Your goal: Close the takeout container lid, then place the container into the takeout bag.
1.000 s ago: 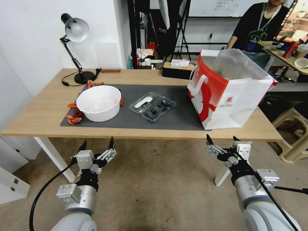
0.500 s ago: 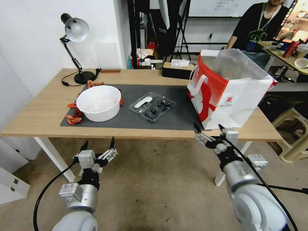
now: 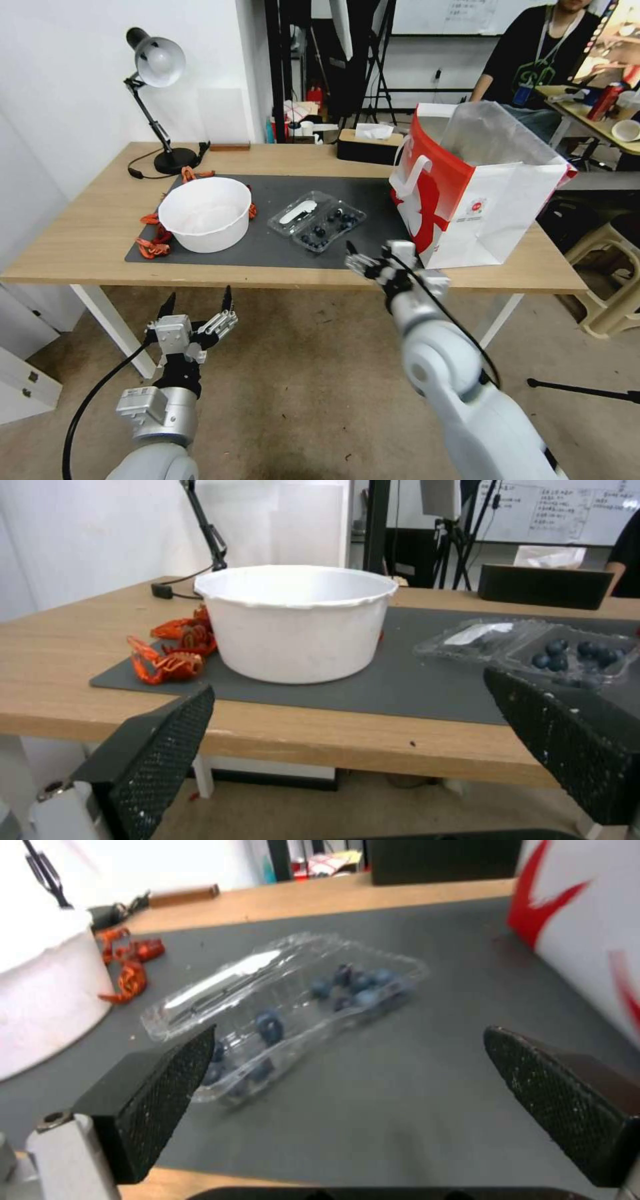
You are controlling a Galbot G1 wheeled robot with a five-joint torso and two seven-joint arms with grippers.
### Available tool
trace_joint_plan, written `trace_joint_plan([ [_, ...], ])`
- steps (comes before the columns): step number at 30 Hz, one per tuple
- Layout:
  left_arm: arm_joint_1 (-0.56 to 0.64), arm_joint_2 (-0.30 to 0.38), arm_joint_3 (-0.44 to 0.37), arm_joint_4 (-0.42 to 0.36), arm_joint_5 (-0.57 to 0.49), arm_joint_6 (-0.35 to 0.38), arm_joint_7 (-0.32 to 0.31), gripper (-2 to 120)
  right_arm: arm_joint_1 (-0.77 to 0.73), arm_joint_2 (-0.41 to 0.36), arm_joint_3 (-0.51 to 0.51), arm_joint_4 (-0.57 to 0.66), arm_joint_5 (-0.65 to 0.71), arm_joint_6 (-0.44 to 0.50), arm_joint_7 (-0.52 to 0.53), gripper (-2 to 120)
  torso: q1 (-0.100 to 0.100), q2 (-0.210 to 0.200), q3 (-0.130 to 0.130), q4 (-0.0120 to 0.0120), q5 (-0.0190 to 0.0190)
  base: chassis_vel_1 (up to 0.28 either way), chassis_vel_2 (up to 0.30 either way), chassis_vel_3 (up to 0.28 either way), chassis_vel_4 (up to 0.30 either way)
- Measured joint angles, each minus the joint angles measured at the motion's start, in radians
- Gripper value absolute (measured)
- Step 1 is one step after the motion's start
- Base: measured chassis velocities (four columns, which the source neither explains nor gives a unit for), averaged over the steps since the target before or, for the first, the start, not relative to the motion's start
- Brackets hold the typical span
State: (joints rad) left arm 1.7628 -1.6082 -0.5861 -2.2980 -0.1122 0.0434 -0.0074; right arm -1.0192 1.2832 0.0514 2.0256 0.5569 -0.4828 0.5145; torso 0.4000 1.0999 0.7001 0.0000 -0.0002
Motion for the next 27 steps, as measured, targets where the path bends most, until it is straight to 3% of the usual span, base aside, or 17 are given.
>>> trace_joint_plan([
  [10, 0.005, 0.0, -0.007, 0.02, 0.005, -0.024, -0.005, 100, 0.182, 0.065, -0.134, -0.164, 0.046, -0.084, 0.162, 100, 0.0, 0.0, 0.0, 0.0, 0.0001, 0.0, 0.0, 0.0, 0.0],
  [27, -0.008, 0.0, -0.009, 0.042, 0.002, -0.035, -0.01, 100, 0.237, 0.108, -0.144, -0.23, 0.108, -0.159, 0.256, 100, 0.0, 0.0, 0.0, -0.0001, 0.0002, 0.0, 0.0, 0.0, 0.0],
])
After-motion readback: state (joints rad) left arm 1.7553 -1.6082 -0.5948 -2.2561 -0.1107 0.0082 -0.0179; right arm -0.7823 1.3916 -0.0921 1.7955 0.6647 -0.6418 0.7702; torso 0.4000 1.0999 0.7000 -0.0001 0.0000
